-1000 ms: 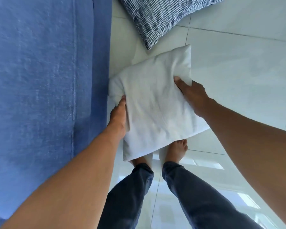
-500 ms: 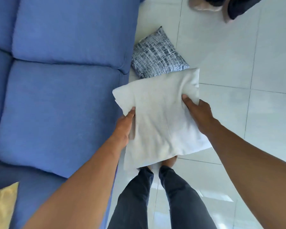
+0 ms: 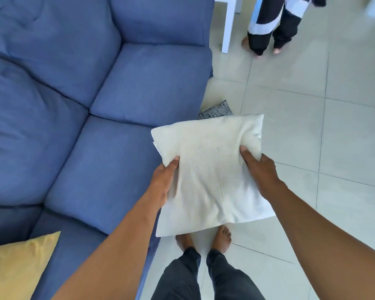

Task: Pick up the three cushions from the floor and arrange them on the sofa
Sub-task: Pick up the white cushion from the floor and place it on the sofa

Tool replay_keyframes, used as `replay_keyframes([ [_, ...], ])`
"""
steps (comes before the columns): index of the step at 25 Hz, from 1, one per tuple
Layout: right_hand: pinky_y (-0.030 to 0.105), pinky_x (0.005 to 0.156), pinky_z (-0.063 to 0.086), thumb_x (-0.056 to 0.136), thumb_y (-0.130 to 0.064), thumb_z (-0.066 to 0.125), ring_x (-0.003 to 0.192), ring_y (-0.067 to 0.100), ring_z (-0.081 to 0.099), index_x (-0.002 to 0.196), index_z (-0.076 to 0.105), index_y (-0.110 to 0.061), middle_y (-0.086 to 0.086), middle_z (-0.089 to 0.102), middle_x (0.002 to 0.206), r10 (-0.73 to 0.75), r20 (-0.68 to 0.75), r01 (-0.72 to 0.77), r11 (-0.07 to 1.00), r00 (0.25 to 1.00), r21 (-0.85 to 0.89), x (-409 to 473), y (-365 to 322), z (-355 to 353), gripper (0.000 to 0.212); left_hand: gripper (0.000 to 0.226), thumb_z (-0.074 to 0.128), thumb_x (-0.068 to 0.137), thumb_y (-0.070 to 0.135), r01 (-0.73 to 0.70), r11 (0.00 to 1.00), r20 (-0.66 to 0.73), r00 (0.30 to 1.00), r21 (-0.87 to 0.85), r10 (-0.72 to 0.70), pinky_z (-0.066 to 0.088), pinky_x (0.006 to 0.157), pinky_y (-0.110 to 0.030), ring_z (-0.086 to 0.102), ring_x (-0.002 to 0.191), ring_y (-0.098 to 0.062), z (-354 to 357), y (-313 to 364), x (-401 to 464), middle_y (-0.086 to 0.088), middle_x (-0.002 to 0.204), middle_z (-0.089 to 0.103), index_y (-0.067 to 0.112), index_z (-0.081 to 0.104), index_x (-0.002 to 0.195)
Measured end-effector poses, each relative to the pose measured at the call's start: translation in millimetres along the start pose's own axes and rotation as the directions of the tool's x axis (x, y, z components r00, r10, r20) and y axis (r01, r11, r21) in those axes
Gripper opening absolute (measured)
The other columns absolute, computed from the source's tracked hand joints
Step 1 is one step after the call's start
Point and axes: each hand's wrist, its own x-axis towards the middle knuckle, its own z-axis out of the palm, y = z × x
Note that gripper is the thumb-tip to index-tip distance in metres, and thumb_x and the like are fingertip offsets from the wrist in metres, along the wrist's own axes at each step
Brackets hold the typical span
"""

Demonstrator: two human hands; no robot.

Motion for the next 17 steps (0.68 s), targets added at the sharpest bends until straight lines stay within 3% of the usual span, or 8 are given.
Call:
replay_keyframes([
  [7, 0.044, 0.107, 0.054, 0.079, -0.068, 0.077, 0.116, 0.020, 0.069, 0.120, 0.072, -0.032, -0.009, 0.075, 0.121, -0.100, 0.128, 0.109, 0.992, 0.987, -0.065, -7, -49, 45, 0.054, 0.045, 0.069, 0.094, 0.053, -0.101, 0.988, -0.079, 0.993, -0.114, 0.093, 0.051, 0.110, -0.045, 0.069, 0.120, -0.017, -53, 8, -11, 0.012, 0.126, 0.076, 0.031, 0.069, 0.134],
  [10, 0.044, 0.108, 0.053, 0.080, -0.064, 0.079, 0.119, 0.020, 0.068, 0.132, 0.069, -0.028, -0.008, 0.073, 0.126, -0.139, 0.192, 0.157, 0.984, 0.972, -0.082, -7, -72, 91, 0.063, 0.044, 0.071, 0.094, 0.053, -0.112, 0.976, -0.131, 0.987, -0.185, 0.088, 0.052, 0.109, -0.045, 0.070, 0.117, -0.015, -92, 12, -6, 0.012, 0.124, 0.077, 0.031, 0.070, 0.131],
  [14, 0.041, 0.099, 0.058, 0.077, -0.065, 0.080, 0.109, 0.020, 0.072, 0.111, 0.073, -0.032, -0.011, 0.076, 0.110, -0.146, 0.253, 0.185, 0.973, 0.956, -0.139, -3, -96, 155, 0.048, 0.041, 0.071, 0.094, 0.051, -0.131, 0.959, -0.168, 0.982, -0.252, 0.090, 0.053, 0.109, -0.047, 0.071, 0.116, -0.018, -144, 20, 4, 0.010, 0.125, 0.078, 0.031, 0.070, 0.129],
  [17, 0.045, 0.098, 0.059, 0.070, -0.073, 0.078, 0.109, 0.022, 0.072, 0.121, 0.073, -0.027, -0.006, 0.077, 0.116, -0.146, 0.324, 0.219, 0.955, 0.935, -0.201, -4, -123, 218, 0.069, 0.036, 0.072, 0.094, 0.050, -0.166, 0.937, -0.230, 0.968, -0.306, 0.096, 0.054, 0.106, -0.046, 0.073, 0.114, -0.017, -197, 30, 12, 0.010, 0.123, 0.079, 0.033, 0.071, 0.126],
])
